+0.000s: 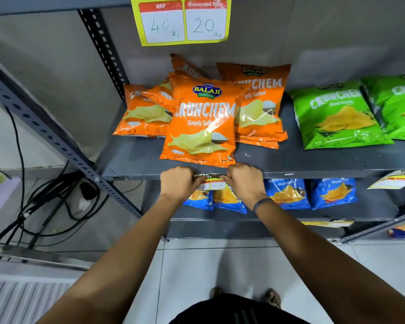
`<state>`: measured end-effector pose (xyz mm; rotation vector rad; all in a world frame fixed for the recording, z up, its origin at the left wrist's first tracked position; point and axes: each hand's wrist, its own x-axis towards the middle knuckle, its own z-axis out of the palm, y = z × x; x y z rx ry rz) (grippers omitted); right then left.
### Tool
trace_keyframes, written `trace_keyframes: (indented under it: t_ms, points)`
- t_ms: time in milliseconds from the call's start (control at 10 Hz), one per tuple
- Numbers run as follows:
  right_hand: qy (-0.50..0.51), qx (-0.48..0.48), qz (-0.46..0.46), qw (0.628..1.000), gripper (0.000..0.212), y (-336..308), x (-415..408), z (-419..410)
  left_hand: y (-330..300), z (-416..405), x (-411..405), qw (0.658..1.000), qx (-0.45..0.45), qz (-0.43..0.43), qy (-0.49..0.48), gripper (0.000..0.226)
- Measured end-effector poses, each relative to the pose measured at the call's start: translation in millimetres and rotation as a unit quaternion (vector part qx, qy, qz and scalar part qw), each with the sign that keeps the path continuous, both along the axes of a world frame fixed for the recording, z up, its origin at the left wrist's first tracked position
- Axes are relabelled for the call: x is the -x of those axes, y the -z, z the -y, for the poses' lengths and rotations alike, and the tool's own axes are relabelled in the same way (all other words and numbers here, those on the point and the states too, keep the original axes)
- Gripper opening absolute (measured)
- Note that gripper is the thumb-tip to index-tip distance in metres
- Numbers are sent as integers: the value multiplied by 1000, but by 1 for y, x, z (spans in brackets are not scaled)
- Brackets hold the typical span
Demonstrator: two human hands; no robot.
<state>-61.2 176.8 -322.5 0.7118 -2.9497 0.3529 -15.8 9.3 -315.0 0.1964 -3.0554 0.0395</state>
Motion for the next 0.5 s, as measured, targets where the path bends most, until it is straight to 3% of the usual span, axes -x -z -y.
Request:
trace_keyframes:
  t_ms: [200, 400, 500]
  points:
    - [14, 18, 21, 1000, 30, -4, -1, -1, -10, -13, 9, 996, -31, 29, -80, 60]
    - [29, 52, 28, 998, 26, -12, -9, -9, -21, -19, 7, 986, -68, 64, -139, 62]
    - [32, 105, -11, 994, 22, -22, -16, -18, -34, -29, 5, 981, -58, 73, -170, 58]
